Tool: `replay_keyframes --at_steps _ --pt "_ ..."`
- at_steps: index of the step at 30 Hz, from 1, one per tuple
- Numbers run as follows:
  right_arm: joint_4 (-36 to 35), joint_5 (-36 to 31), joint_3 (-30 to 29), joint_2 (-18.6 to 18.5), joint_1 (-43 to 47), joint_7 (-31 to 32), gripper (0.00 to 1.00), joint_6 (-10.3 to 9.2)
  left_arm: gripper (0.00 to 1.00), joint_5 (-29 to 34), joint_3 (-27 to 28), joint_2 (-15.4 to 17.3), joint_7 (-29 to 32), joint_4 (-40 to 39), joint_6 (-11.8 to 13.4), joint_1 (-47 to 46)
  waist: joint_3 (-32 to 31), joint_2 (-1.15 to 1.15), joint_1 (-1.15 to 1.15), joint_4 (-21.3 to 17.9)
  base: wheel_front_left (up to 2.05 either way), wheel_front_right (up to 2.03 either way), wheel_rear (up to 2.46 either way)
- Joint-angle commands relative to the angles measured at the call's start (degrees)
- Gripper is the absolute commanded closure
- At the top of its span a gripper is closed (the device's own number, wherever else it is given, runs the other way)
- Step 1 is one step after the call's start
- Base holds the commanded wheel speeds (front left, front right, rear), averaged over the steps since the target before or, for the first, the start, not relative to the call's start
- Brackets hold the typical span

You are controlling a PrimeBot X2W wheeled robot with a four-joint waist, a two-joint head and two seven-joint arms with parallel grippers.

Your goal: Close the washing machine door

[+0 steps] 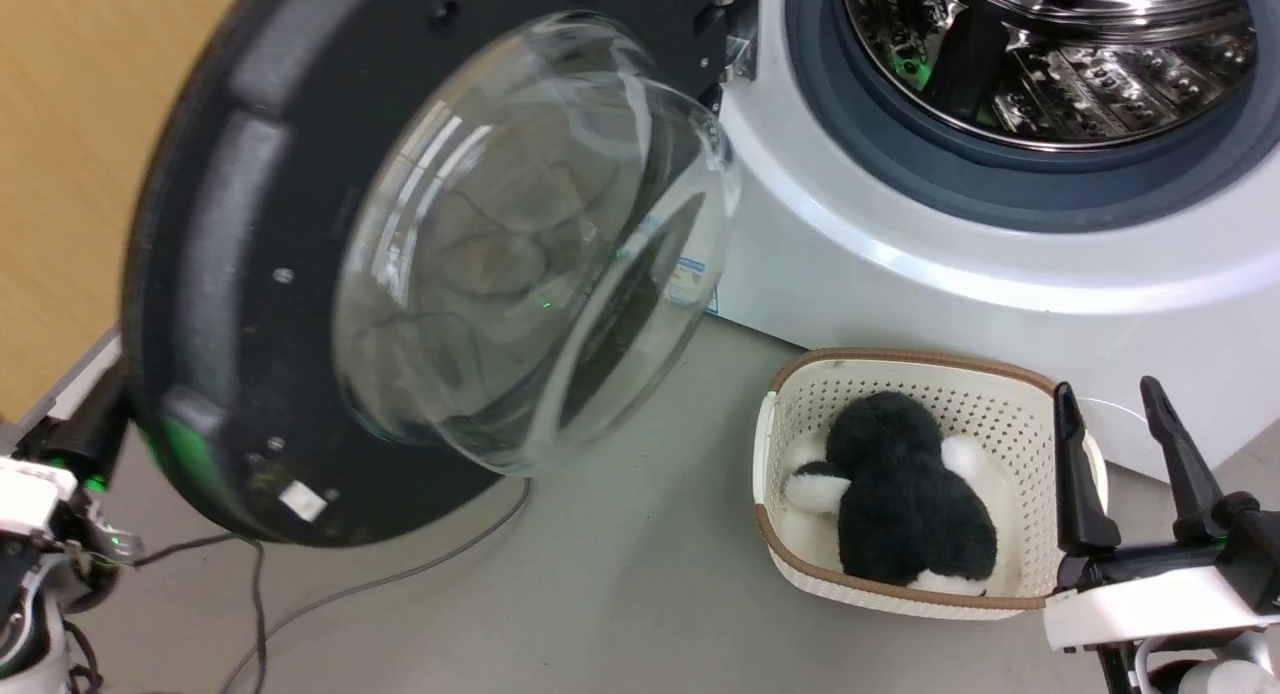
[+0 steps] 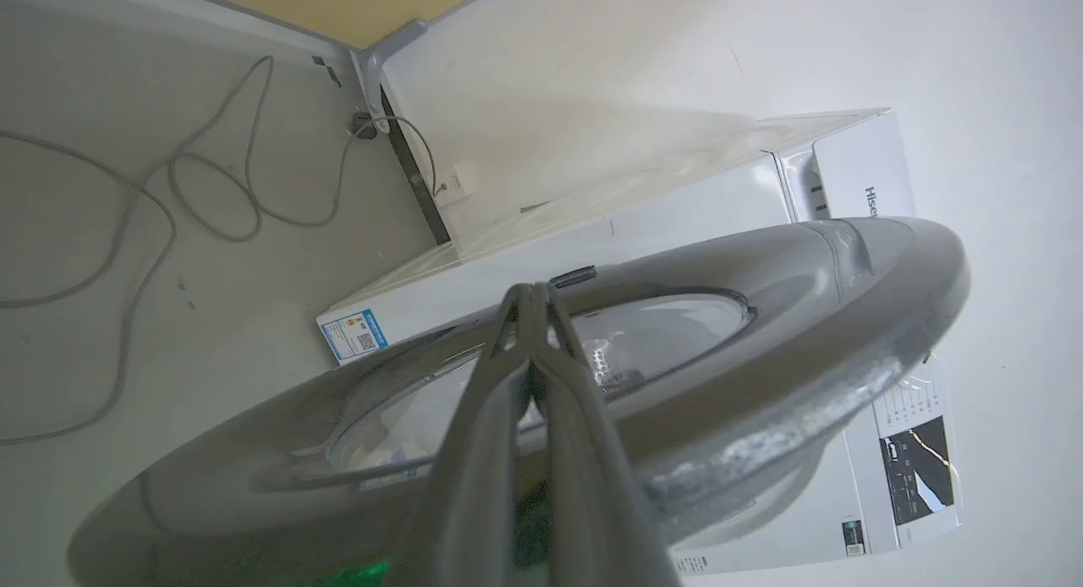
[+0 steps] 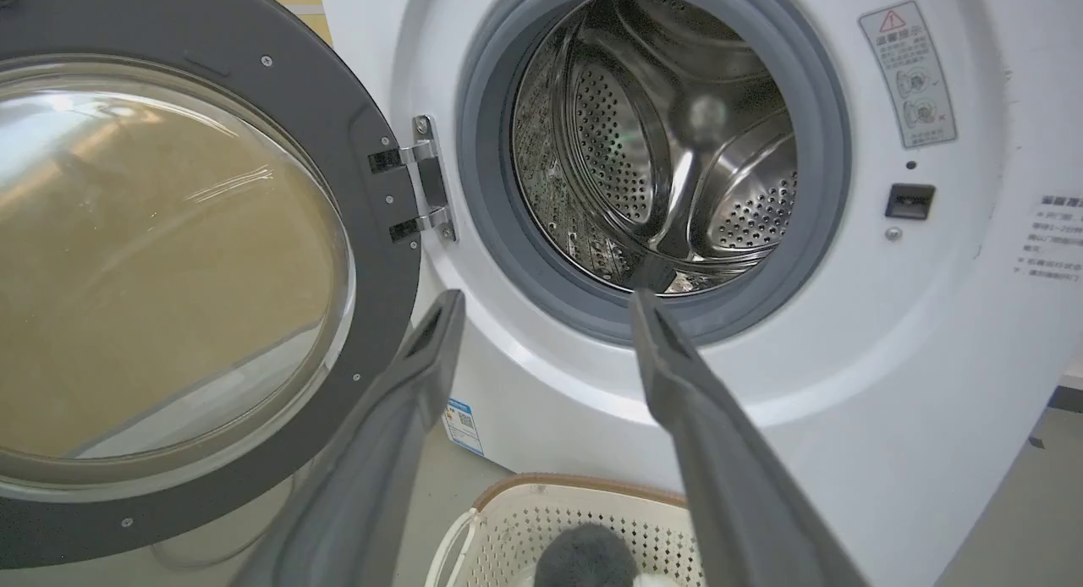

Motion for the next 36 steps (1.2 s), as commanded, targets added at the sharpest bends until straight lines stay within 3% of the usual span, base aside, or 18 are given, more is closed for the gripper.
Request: replay_keyframes --at_steps 1,4,18,26,36 --pt "0.0 0.7 -0.3 0.2 -0.9 -0.6 0.0 -0.04 1.0 -3.0 -1.3 -0.5 1.9 -1.5 -0.5 1.5 -0.1 0.0 0.0 0.4 0.0 0.0 0.0" --pt "0.2 1.2 -0.6 0.3 -0.8 -1.2 0.0 -0.04 1.0 -8.6 -4.7 -1.5 5.5 -6.9 -0.8 5.3 -0.7 0.0 0.0 1.1 0.0 0.0 0.0" --pt "-0.1 1.2 -0.6 0.3 -0.7 -1.2 0.0 -0.04 1.0 -8.0 -22.5 -5.1 7.2 -22.0 -0.8 13.2 -1.9 0.0 0.0 -0.8 0.0 0.0 0.0" --pt "-0.2 1.4 -0.4 0.3 -1.2 -1.2 0.0 -0.04 1.0 -6.8 -34.8 -5.8 5.9 -25.4 -0.8 13.5 -1.4 0.0 0.0 -5.3 0.0 0.0 0.0" --pt "-0.2 1.7 0.0 0.3 -2.4 -1.2 0.0 -0.04 1.0 -4.3 -47.4 -5.5 -1.5 -21.5 -0.8 7.5 0.2 0.0 0.0 -13.6 0.0 0.0 0.0"
